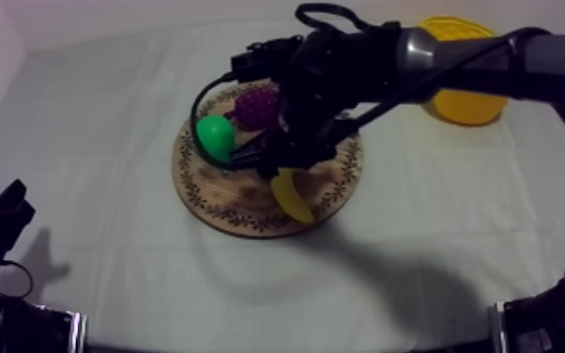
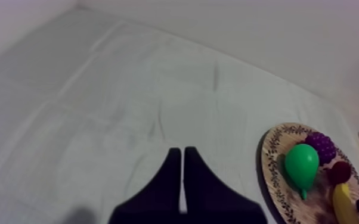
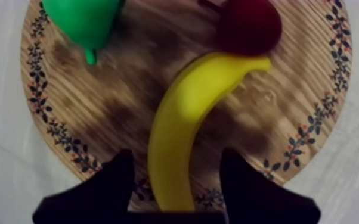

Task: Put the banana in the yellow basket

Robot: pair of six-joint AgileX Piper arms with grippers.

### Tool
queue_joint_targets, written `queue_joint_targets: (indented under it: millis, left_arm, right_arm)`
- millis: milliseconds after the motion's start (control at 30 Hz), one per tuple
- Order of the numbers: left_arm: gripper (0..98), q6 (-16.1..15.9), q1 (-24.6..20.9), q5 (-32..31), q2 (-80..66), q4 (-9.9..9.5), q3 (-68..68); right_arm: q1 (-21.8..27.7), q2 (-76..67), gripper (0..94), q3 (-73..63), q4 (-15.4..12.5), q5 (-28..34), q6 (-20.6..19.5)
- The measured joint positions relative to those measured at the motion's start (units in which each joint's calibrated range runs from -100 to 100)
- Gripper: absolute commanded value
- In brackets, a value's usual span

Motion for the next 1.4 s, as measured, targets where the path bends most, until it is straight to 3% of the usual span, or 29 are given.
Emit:
queue_joint_targets:
  millis: [600, 1033, 1400]
  left_arm:
    - [0.1, 0.0, 0.0, 0.0, 0.0, 0.0, 0.0]
    - [0.1, 0.0, 0.0, 0.0, 0.0, 0.0, 0.0]
    - [0.1, 0.0, 0.0, 0.0, 0.0, 0.0, 0.0]
  right_arm:
    - [2.09, 10.65, 39.5, -12.3, -5.08, 9.03, 6.65]
    - [4.1, 14.99, 26.4, -17.47, -8.24, 14.47, 12.45]
    - [5.01, 10.87, 22.4, -14.02, -8.24, 17.65, 14.11]
